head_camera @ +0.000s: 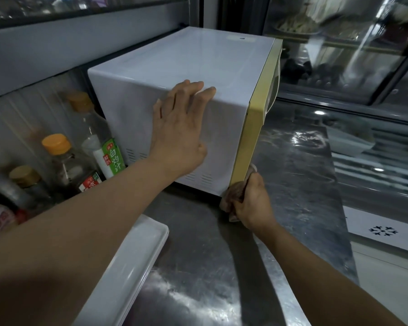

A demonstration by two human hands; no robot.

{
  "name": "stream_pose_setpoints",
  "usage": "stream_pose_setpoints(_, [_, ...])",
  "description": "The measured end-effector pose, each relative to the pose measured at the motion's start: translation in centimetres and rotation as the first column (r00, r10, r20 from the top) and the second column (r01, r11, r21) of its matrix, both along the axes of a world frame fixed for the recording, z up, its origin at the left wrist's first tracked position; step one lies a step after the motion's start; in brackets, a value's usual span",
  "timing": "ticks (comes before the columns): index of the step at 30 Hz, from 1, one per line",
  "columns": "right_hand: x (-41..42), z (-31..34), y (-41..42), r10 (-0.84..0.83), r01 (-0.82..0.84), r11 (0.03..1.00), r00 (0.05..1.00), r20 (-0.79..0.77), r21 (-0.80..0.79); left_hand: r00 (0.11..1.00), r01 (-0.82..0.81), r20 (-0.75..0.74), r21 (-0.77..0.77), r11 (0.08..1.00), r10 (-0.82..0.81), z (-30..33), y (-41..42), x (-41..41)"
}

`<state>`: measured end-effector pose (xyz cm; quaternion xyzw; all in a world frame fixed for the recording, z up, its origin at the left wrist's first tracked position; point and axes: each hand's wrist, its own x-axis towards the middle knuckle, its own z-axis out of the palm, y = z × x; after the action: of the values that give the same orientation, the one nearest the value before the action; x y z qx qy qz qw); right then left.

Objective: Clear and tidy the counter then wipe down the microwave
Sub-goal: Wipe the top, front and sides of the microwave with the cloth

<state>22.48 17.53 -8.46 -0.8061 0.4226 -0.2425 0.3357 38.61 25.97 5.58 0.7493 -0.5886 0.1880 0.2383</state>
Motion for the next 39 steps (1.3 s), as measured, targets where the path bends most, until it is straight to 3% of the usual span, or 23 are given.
stream_pose_setpoints(5, [-0.6, 0.6, 0.3, -0.03, -0.006, 0.983, 0.981, -0.194, -0.186, 0.999, -0.047, -0.01, 0.089, 0.995, 0.048, 0.9, 0.5, -0.6])
stream_pose_setpoints(8, [-1.6, 1.0, -0.3, 0.04, -0.152, 0.947, 0.931, -0.364, -0.284, 0.995, -0.09, -0.016, 0.158, 0.983, 0.094, 1.6, 0.7, -1.3])
stream_pose_setpoints(11, [-3.2, 1.9, -1.6, 0.075, -0.208, 0.946, 0.887, -0.455, -0.249, 0.99, -0.135, -0.016, 0.208, 0.969, 0.141, 2.1, 1.0, -2.1])
stream_pose_setpoints(21, [-7.4, 9.0, -1.3, 0.119, -0.184, 0.966, 0.94, -0.321, -0.182, 0.954, -0.226, -0.089, 0.415, 0.881, 0.287, 4.9, 3.2, -6.6])
stream_pose_setpoints(29, [-10.4, 15.6, 0.9, 0.118, -0.12, 0.992, 0.991, -0.062, -0.028, 0.955, -0.199, -0.073, 0.565, 0.801, 0.289, 9.2, 7.8, -9.8])
stream_pose_setpoints(35, [-15.2, 20.2, 6.3, 0.08, -0.079, 0.995, 0.997, 0.019, -0.054, 0.972, -0.124, -0.097, 0.566, 0.815, 0.215, 11.6, 13.0, -13.7])
stream_pose_setpoints(39, [-19.0, 22.3, 9.8, 0.042, -0.046, 0.998, 0.994, 0.099, 0.041, 0.967, -0.027, -0.2, 0.535, 0.844, 0.158, 12.7, 15.9, -17.6])
